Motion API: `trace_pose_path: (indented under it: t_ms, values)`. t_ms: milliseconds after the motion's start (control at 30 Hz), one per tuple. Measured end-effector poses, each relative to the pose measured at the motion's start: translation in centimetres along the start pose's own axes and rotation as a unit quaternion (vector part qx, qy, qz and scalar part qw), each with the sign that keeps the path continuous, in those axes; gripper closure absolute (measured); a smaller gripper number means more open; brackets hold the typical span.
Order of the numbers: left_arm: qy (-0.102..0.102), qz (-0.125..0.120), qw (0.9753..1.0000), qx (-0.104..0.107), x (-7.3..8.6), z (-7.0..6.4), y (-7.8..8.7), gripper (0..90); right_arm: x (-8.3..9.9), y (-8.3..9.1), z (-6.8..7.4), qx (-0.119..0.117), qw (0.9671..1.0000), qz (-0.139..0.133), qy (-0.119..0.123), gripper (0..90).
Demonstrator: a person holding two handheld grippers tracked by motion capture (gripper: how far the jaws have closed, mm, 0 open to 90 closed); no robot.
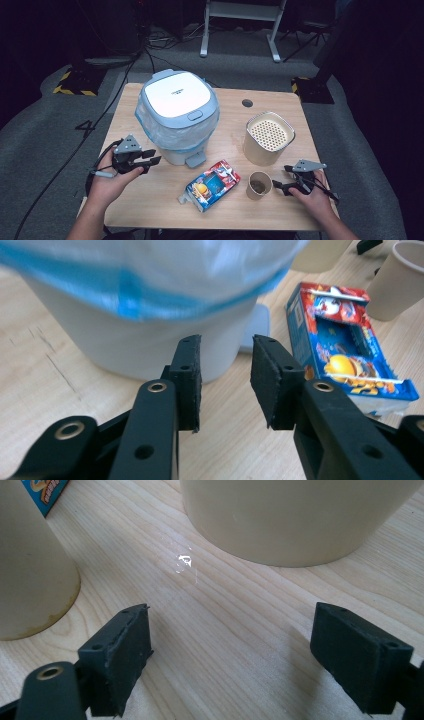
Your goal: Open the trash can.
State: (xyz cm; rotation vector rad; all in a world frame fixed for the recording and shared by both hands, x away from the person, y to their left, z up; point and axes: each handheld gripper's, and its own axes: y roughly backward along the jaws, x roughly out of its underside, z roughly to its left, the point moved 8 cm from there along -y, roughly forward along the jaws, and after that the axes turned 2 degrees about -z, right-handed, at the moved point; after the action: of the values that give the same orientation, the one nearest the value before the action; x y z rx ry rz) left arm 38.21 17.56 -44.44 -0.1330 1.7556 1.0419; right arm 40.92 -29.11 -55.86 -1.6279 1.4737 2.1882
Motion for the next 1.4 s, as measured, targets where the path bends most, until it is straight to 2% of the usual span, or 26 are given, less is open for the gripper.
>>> trace_pose_path:
  t_ms: [100,133,167,233,267,400,467,533,567,733,833,967,1200,1400]
  values:
    - [-0.002,-0.010,0.9999,0.003,-0.9,-0.2,0.3,67.9,0.0,0.0,0.0,0.000,1.0000,0.000,0.000,16.1]
    - [-0.005,-0.026,0.9996,0.008,-1.9,-0.5,0.8,69.3,0.0,0.0,0.0,0.000,1.0000,0.000,0.000,16.2]
    - [-0.005,-0.026,0.9996,0.008,-1.9,-0.5,0.8,70.0,0.0,0.0,0.0,0.000,1.0000,0.000,0.000,16.2]
    - [-0.011,-0.059,0.9982,0.003,-3.7,-0.7,1.6,73.1,0.0,0.0,0.0,0.000,1.0000,0.000,0.000,16.2]
    - [-0.011,-0.059,0.9982,0.003,-3.7,-0.7,1.6,75.5,0.0,0.0,0.0,0.000,1.0000,0.000,0.000,16.2]
    - [-0.014,-0.094,0.9955,0.000,-5.8,-1.1,2.5,82.1,0.0,0.0,0.0,0.000,1.0000,0.000,0.000,16.2]
    - [-0.017,-0.094,0.9954,0.002,-6.1,-1.3,2.7,83.0,0.0,0.0,0.0,0.000,1.0000,0.000,0.000,16.2]
    - [-0.021,-0.104,0.9942,0.015,-7.0,-2.3,3.4,83.8,0.0,0.0,0.0,0.000,1.0000,0.000,0.000,16.2]
    - [-0.021,-0.104,0.9942,0.015,-7.0,-2.3,3.4,84.2,0.0,0.0,0.0,0.000,1.0000,0.000,0.000,16.2]
    - [-0.027,-0.132,0.9904,0.031,-9.2,-3.7,4.1,85.6,0.0,0.0,0.0,0.000,1.0000,0.000,0.000,16.2]
    - [-0.032,-0.143,0.9887,0.029,-10.6,-4.1,4.1,87.0,0.0,0.0,0.0,0.000,1.0000,0.000,0.000,16.2]
    - [-0.045,-0.155,0.9866,0.026,-12.3,-4.5,4.1,89.5,0.0,0.0,0.0,0.000,1.0000,0.000,0.000,16.1]
    - [-0.056,-0.146,0.9875,0.020,-14.5,-4.8,2.7,90.0,0.0,0.0,0.0,0.000,1.0000,0.000,0.000,16.2]
    - [-0.056,-0.134,0.9893,0.021,-15.4,-4.7,1.5,90.0,0.0,0.0,0.0,0.000,1.0000,0.000,0.000,16.2]
